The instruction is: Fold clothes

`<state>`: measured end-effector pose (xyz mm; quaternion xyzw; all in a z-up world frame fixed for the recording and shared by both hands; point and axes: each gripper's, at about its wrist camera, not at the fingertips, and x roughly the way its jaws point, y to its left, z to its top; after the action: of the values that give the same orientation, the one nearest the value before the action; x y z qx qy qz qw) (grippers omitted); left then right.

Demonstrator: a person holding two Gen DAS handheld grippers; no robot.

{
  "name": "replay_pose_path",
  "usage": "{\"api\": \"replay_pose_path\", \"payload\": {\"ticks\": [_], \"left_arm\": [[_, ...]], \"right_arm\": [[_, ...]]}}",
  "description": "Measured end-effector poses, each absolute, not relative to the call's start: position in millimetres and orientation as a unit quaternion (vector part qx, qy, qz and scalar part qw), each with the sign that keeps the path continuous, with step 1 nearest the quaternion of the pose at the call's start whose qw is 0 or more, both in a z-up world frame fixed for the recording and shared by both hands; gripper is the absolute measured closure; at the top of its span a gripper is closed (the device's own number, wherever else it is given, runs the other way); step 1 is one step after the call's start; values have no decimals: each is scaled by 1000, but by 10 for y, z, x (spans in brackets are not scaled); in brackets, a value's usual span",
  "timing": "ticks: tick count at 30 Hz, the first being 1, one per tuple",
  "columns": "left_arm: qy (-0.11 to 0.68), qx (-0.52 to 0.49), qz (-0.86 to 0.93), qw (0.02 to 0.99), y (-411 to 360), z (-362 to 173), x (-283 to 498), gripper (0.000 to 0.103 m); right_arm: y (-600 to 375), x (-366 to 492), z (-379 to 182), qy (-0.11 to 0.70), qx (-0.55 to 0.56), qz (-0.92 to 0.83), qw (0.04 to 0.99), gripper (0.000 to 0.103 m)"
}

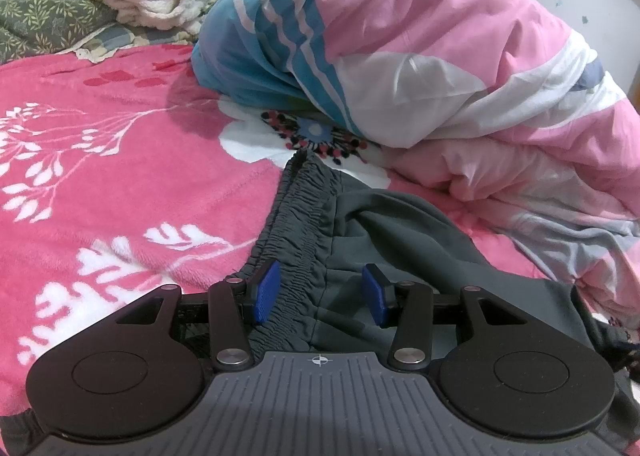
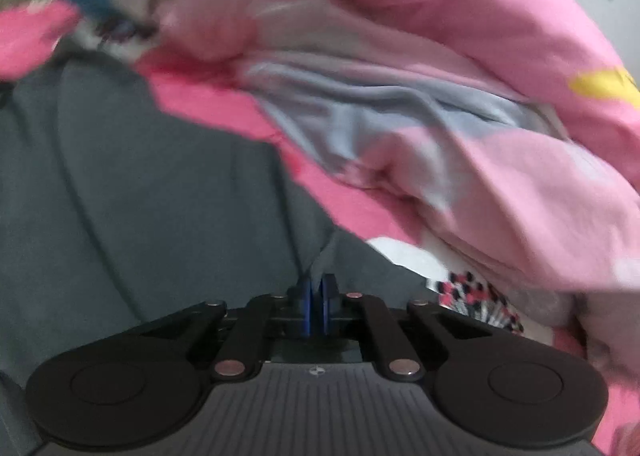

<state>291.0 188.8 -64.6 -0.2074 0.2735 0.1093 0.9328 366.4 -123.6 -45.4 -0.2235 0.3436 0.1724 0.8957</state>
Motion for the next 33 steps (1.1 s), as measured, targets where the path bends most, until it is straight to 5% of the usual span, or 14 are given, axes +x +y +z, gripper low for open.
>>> {"api": "replay_pose_path", "payload": {"ticks": [10, 19, 22, 26, 33], "left_arm": [[273, -191, 116, 936, 1847, -655, 2922, 58], [273, -182, 119, 937, 1823, -665, 2928, 58], [274, -177, 121, 938, 1813, -667, 2937, 58], [273, -181, 120, 937, 1821, -663, 2930, 58], [271, -186, 119, 937, 1799, -627, 2904, 58]], "right_arm": [[-1913, 4084, 2, 325, -72, 119, 935, 102], [-2020, 4630, -328, 378, -7, 70, 923, 101], [-2051, 4811, -443, 396, 14, 53, 917, 93], [-2089, 4711, -361, 380, 3, 25, 925, 60], [-1834, 4258, 51, 317, -3, 94, 944, 60]]}}
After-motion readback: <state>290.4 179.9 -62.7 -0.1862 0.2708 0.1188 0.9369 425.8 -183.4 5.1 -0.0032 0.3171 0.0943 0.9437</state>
